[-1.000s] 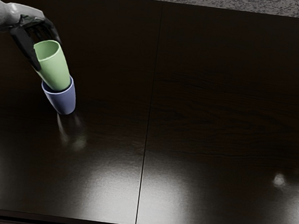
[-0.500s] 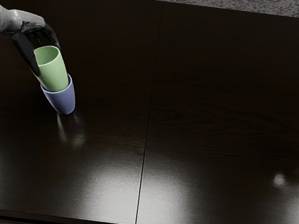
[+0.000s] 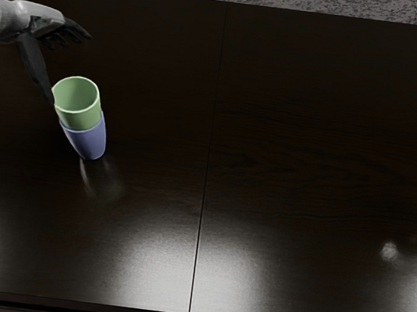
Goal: Pick up cup and place in cup with left hand
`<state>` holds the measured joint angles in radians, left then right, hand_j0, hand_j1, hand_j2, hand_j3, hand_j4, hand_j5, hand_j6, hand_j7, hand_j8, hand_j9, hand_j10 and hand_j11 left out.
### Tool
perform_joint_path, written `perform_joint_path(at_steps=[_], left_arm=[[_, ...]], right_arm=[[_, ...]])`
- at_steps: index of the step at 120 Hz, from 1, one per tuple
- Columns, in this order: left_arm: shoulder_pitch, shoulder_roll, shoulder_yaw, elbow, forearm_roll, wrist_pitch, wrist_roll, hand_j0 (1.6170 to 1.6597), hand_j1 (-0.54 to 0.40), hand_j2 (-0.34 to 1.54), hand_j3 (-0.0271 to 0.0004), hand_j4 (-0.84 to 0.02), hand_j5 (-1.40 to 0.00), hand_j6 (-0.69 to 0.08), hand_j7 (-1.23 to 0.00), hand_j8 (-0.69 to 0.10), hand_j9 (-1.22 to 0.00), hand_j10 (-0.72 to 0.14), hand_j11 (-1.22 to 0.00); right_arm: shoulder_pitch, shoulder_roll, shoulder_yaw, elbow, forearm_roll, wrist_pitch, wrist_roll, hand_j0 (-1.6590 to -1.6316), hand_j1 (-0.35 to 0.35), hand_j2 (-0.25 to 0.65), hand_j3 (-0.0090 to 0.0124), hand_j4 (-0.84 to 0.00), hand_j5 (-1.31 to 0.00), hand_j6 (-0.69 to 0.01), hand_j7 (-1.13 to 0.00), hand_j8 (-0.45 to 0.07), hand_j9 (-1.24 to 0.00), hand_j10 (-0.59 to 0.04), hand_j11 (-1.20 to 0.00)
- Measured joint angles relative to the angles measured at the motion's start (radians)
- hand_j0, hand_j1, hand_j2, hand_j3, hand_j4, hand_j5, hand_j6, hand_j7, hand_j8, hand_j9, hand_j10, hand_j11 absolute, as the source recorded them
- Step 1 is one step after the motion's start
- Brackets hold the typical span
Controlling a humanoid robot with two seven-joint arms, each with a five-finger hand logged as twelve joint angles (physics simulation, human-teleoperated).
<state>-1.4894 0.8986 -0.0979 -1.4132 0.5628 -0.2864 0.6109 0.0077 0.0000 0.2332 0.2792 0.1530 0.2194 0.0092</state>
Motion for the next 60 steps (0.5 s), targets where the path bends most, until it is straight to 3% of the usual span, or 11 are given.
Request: perform_joint_path(at_steps=[20,47,60], left_arm=[[0.005,-0.029,-0.077,0.046,-0.232,-0.014,0.0,1.6579,0.294,0.01,0.0,-0.054,-0.07,-0.049,-0.07,-0.05,-0.07,-0.055,-0.07],[0.005,-0.123,-0.106,0.056,-0.343,-0.03,0.0,1.658,0.321,0.01,0.0,-0.028,-0.03,-0.027,-0.03,-0.027,-0.03,-0.028,-0.03],[0.011,-0.124,-0.117,0.056,-0.442,-0.102,0.0,1.658,0.327,0.0,0.0,-0.022,-0.03,-0.022,-0.03,-0.022,-0.03,-0.022,-0.03]], right_arm=[[0.0,0.0,0.0,0.0,0.0,0.0,0.0,-1.6581,-0.349,0.0,0.0,0.0,0.0,0.001,0.0,0.0,0.0,0.0,0.0],[0.0,0.0,0.0,0.0,0.0,0.0,0.0,-1.6581,-0.349,0.0,0.0,0.0,0.0,0.001,0.0,0.001,0.0,0.0,0.0],[0.0,0.0,0.0,0.0,0.0,0.0,0.0,-1.6581,-0.349,0.0,0.0,0.0,0.0,0.001,0.0,0.001,0.0,0.0,0.0]])
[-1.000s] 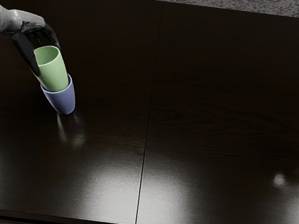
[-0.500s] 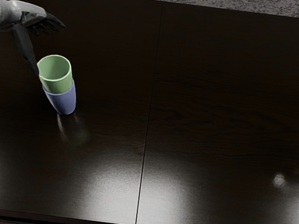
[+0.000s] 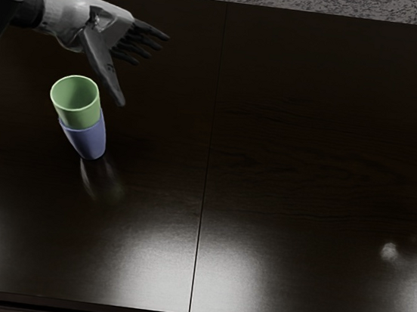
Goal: Pick up cup and place in cup with left hand
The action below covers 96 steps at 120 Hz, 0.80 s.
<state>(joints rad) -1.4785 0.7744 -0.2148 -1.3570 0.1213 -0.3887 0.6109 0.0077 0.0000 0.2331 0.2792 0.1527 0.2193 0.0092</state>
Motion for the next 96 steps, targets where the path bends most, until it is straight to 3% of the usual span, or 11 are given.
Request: perform_joint_path(at_steps=[19,33,46,70,86,96], left_arm=[[0.054,0.011,-0.005,0.001,-0.198,-0.163,0.0,1.658,0.33,0.0,0.0,-0.018,-0.02,-0.018,-0.02,-0.018,-0.02,-0.018,-0.02],[0.077,0.064,-0.006,0.001,-0.366,-0.203,0.0,1.6581,0.331,0.0,0.0,-0.016,-0.02,-0.016,-0.02,-0.016,-0.02,-0.016,-0.02],[0.156,0.117,-0.006,0.001,-0.491,-0.216,0.0,1.6581,0.334,0.0,0.0,-0.013,-0.02,-0.013,-0.02,-0.013,-0.02,-0.013,-0.02],[0.259,0.262,-0.017,0.0,-0.551,-0.222,0.0,1.6581,0.339,0.0,0.0,-0.007,-0.01,-0.007,-0.01,-0.007,-0.01,-0.007,-0.01],[0.272,0.392,-0.018,-0.001,-0.559,-0.223,0.0,1.6581,0.341,0.0,0.0,-0.004,-0.01,-0.003,-0.01,-0.004,-0.01,-0.004,-0.01],[0.273,0.426,-0.018,-0.001,-0.56,-0.223,0.0,1.6581,0.342,0.0,0.0,-0.002,-0.01,-0.002,-0.01,-0.002,-0.01,-0.003,-0.01]], right_arm=[[0.0,0.0,0.0,0.0,0.0,0.0,0.0,-1.6581,-0.349,0.0,0.0,0.0,0.0,0.001,0.0,0.001,0.0,0.0,0.0],[0.0,0.0,0.0,0.0,0.0,0.0,0.0,-1.6581,-0.349,0.0,0.0,0.0,0.0,0.001,0.0,0.001,0.0,0.0,0.0],[0.0,0.0,0.0,0.0,0.0,0.0,0.0,-1.6581,-0.349,0.0,0.0,0.0,0.0,0.001,0.0,0.001,0.0,0.0,0.0],[0.0,0.0,0.0,0.0,0.0,0.0,0.0,-1.6581,-0.349,0.0,0.0,0.0,0.0,0.001,0.0,0.001,0.0,0.0,0.0],[0.0,0.0,0.0,0.0,0.0,0.0,0.0,-1.6581,-0.349,0.0,0.0,0.0,0.0,0.001,0.0,0.001,0.0,0.0,0.0],[0.0,0.0,0.0,0.0,0.0,0.0,0.0,-1.6581,-0.349,0.0,0.0,0.0,0.0,0.001,0.0,0.0,0.0,0.0,0.0]])
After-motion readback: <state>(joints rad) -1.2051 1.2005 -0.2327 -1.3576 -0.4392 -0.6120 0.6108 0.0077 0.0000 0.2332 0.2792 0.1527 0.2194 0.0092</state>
